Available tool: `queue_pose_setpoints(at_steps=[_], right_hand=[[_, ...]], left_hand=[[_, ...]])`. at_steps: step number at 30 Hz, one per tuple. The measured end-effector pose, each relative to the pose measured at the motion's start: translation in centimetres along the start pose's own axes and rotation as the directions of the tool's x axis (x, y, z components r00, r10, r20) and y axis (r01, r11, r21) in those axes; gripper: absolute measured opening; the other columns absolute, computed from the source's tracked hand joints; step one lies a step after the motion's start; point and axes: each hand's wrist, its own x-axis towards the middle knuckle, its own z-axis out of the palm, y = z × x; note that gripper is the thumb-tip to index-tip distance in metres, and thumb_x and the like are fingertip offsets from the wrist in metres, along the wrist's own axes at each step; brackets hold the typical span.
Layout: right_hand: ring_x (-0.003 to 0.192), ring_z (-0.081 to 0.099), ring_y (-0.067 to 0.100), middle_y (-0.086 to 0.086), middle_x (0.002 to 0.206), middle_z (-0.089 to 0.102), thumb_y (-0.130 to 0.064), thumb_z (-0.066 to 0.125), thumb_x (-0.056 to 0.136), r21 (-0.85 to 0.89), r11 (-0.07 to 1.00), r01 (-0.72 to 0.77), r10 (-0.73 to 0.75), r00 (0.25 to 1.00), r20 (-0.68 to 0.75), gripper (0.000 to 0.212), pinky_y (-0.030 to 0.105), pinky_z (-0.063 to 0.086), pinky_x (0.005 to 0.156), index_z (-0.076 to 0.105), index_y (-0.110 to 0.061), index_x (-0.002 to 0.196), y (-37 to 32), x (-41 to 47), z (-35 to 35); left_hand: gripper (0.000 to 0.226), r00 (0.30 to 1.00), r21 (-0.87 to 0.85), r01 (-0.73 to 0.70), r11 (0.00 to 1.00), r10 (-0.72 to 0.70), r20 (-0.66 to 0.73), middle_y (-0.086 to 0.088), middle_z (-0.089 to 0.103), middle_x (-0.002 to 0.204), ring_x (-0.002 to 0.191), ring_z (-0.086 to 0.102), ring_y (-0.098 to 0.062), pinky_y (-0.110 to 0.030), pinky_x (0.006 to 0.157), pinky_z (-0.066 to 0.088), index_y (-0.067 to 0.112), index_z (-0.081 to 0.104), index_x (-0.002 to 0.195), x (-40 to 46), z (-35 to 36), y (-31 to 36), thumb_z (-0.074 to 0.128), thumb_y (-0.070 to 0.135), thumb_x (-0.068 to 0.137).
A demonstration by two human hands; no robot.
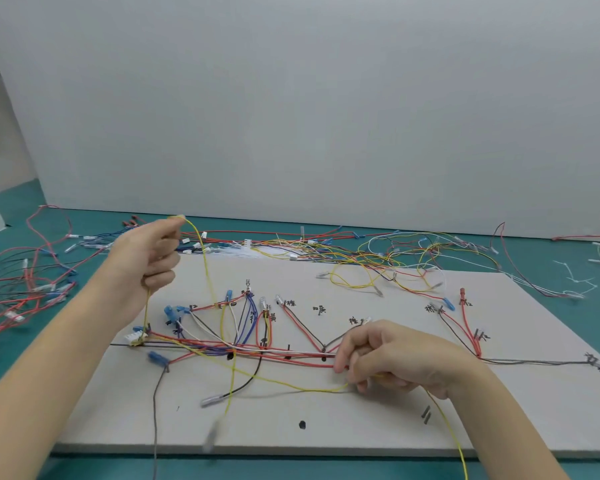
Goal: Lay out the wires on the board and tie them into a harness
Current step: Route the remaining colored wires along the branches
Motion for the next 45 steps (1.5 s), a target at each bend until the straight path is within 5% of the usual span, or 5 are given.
queue_pose_setpoints(at_steps=[11, 15, 27, 36, 45], right_hand=[[0.036, 0.028, 0.009, 0.004, 0.063, 0.061, 0.000, 0.061, 0.082, 0.018, 0.999, -0.029, 0.030, 0.997, -0.065, 0.016, 0.014, 0.016, 0.034, 0.068, -0.015, 0.084, 0.2, 0.2, -0.1], [0.032, 0.029, 0.009, 0.008, 0.065, 0.061, 0.001, 0.061, 0.082, 0.084, 0.996, 0.006, 0.005, 0.991, -0.134, 0.014, 0.012, 0.017, 0.033, 0.067, -0.011, 0.085, 0.4, 0.4, 0.0], [0.035, 0.022, 0.008, 0.004, 0.069, 0.061, -0.001, 0.058, 0.088, 0.414, 0.853, 0.318, -0.075, 0.859, -0.506, 0.012, 0.015, 0.016, 0.036, 0.066, -0.008, 0.095, 0.6, 0.9, -0.9], [0.035, 0.021, 0.007, 0.002, 0.069, 0.061, -0.002, 0.055, 0.087, 0.498, 0.773, 0.393, -0.118, 0.860, -0.496, 0.020, 0.014, 0.016, 0.035, 0.070, -0.014, 0.089, 0.2, 0.2, -1.2], [0.037, 0.019, 0.008, 0.005, 0.077, 0.063, -0.003, 0.057, 0.090, 0.404, 0.802, 0.441, -0.235, 0.853, -0.466, 0.019, 0.015, 0.018, 0.036, 0.070, -0.015, 0.095, -0.5, -0.6, -1.7]], left_hand=[[0.049, 0.959, -0.370, 0.149, 0.917, -0.042, 0.281, 0.006, 0.012, 0.056, 0.045, 0.009, -0.010, -0.024, 0.039, 0.005, 0.018, 0.037, 0.055, -0.1, -2.6, 0.2, 0.037, 0.045, 0.095], [0.053, 0.700, -0.434, 0.519, 0.736, -0.075, 0.711, -0.006, 0.023, 0.063, 0.058, 0.023, -0.018, -0.034, 0.053, 0.014, 0.002, 0.048, 0.080, -0.3, -3.1, 0.4, 0.014, 0.036, 0.103], [0.041, 0.054, 0.166, 0.084, 0.983, -0.171, 0.984, -0.019, 0.059, 0.097, 0.093, 0.059, -0.024, -0.030, 0.086, 0.046, -0.002, 0.059, 0.121, -1.3, -1.4, -1.0, 0.068, 0.021, 0.089], [0.062, 0.832, 0.261, 0.043, 0.964, -0.179, 0.525, -0.019, 0.072, 0.092, 0.080, 0.071, -0.023, -0.029, 0.074, 0.058, 0.005, 0.076, 0.095, -0.9, -2.0, -1.3, 0.094, 0.045, 0.051], [0.051, 0.729, 0.515, -0.015, 0.857, -0.343, 0.592, -0.010, 0.073, 0.099, 0.075, 0.066, -0.021, -0.023, 0.068, 0.052, 0.015, 0.075, 0.102, -2.8, 1.1, -1.5, 0.080, 0.051, 0.068]])
